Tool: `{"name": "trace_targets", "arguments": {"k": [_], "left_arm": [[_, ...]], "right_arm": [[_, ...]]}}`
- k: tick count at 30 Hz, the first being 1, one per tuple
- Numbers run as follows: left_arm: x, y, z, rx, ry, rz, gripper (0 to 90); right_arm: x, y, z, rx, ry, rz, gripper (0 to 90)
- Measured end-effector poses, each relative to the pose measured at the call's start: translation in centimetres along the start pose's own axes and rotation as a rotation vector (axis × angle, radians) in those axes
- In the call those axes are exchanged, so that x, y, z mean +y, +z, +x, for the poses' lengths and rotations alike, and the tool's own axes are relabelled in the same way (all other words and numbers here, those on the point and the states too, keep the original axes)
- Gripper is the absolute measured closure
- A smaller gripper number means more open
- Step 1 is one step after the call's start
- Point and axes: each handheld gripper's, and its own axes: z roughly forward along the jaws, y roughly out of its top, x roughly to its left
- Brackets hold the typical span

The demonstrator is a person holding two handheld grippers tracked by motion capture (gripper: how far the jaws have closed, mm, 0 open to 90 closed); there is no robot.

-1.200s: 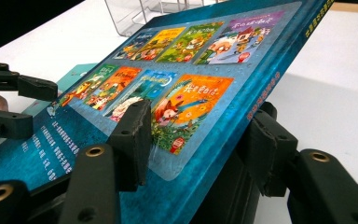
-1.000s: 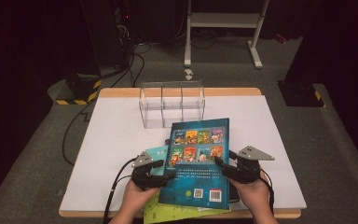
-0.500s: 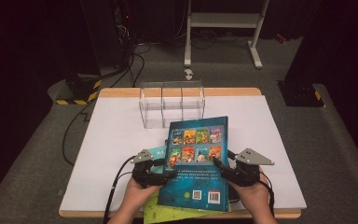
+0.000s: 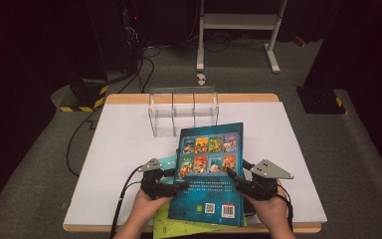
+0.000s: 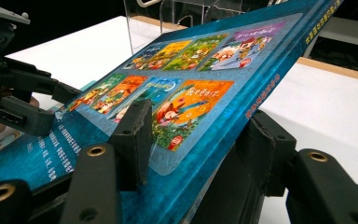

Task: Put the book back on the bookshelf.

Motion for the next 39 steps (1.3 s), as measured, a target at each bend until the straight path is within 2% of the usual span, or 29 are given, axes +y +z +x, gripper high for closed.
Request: {"name": "trace_targets", "arguments": {"k": [8, 13, 14, 15, 18, 22, 25, 27, 29, 30, 33, 36, 39], "left_arm": [[0.1, 0.0, 0.0, -0.013, -0.008, 0.008, 13.4], [0.3, 0.1, 0.2, -0.045, -0.033, 0.009, 13.1], [0.3, 0.1, 0.2, -0.045, -0.033, 0.009, 13.0], [0.3, 0.2, 0.1, -0.052, -0.052, 0.008, 12.6], [0.5, 0.1, 0.2, -0.055, -0.059, 0.018, 13.4], [0.6, -0.2, 0.0, -0.044, -0.04, 0.006, 17.2], [1.0, -0.9, -0.4, -0.032, -0.015, -0.039, 23.1], [1.2, -1.1, -0.6, -0.014, 0.004, -0.049, 26.1], [1.3, -1.2, -0.7, -0.006, 0.003, -0.053, 26.3], [1.6, -1.3, -0.7, 0.005, 0.026, -0.062, 26.6], [1.9, -1.5, -0.8, 0.012, 0.026, -0.077, 28.5], [2.8, -1.9, -0.4, 0.033, 0.057, -0.072, 28.8], [3.6, -2.2, -0.2, 0.043, 0.07, -0.084, 29.7]], "right_arm": [[0.0, 0.0, 0.1, -0.001, -0.002, -0.007, 46.3], [0.2, -0.3, 0.3, -0.002, -0.019, -0.018, 46.3], [0.2, -0.3, 0.4, 0.0, -0.024, -0.022, 46.4], [0.2, -0.3, 0.4, 0.003, -0.03, -0.024, 46.4], [0.2, -0.2, 0.5, 0.01, -0.03, -0.026, 46.4], [0.3, -0.1, 0.3, 0.022, -0.015, -0.023, 46.5], [0.4, 0.0, 0.0, 0.039, 0.012, -0.015, 46.4], [0.6, 0.4, -0.2, 0.046, 0.025, -0.001, 46.3], [0.8, 0.5, -0.2, 0.05, 0.031, 0.004, 46.3], [1.2, 0.8, -0.3, 0.054, 0.033, 0.01, 46.4], [1.5, 1.0, -0.3, 0.056, 0.035, 0.01, 46.4], [2.3, 1.6, -0.1, 0.055, 0.036, 0.015, 46.6], [3.1, 2.3, 0.2, 0.06, 0.035, 0.02, 47.0]]}}
